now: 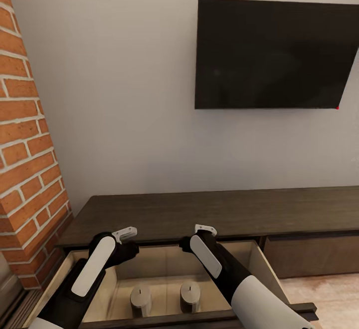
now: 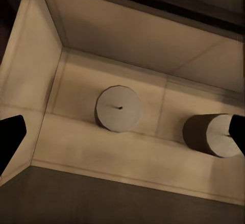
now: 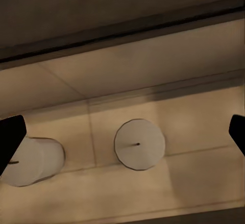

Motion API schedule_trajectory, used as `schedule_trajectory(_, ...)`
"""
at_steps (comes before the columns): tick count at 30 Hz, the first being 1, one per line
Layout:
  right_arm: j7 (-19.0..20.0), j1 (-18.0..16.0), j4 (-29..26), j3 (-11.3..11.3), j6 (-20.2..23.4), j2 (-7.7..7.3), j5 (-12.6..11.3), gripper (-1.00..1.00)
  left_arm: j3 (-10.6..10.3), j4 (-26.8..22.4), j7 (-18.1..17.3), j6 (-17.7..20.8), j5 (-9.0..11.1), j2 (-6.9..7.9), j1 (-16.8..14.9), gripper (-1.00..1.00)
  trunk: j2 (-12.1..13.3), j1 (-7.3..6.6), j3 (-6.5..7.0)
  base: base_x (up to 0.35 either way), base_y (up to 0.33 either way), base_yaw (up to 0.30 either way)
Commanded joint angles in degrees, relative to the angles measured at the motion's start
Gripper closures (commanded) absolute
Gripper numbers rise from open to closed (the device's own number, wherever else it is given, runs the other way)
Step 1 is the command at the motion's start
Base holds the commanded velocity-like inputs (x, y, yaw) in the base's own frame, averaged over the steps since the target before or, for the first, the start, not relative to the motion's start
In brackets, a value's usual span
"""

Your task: Place each of the two pumpkins and all three candles from the living room inside a cabinet in the living room (use any cabinet), then make sure every cabinet is closed, and position the cauldron so it is next to a table in the living room.

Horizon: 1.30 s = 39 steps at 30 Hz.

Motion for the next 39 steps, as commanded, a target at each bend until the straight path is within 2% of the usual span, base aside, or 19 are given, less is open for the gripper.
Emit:
schedule_trajectory(1, -0.5, -0.1, -0.1, 0.2, 0.1, -0.02, -0.4, -1.00, -0.1, 0.0, 0.6, 0.1, 0.5, 0.05, -0.1, -1.00, 0.4, -0.24, 0.12, 0.000, 0.000, 0.000)
schedule_trajectory(9, 0.0, -0.1, -0.1, 0.2, 0.0, -0.02, -0.4, -1.00, -0.1, -0.1, 0.6, 0.1, 0.5, 0.10, -0.1, -1.00, 3.6, -1.99, 1.80, 0.000, 0.000, -0.101)
schedule_trajectory(39, 0.4, -0.1, -0.1, 0.2, 0.0, -0.02, -0.4, -1.00, -0.1, -0.1, 0.7, 0.0, 0.3, 0.13, -0.1, -1.00, 15.6, -8.58, 9.05, 0.000, 0.000, -0.223)
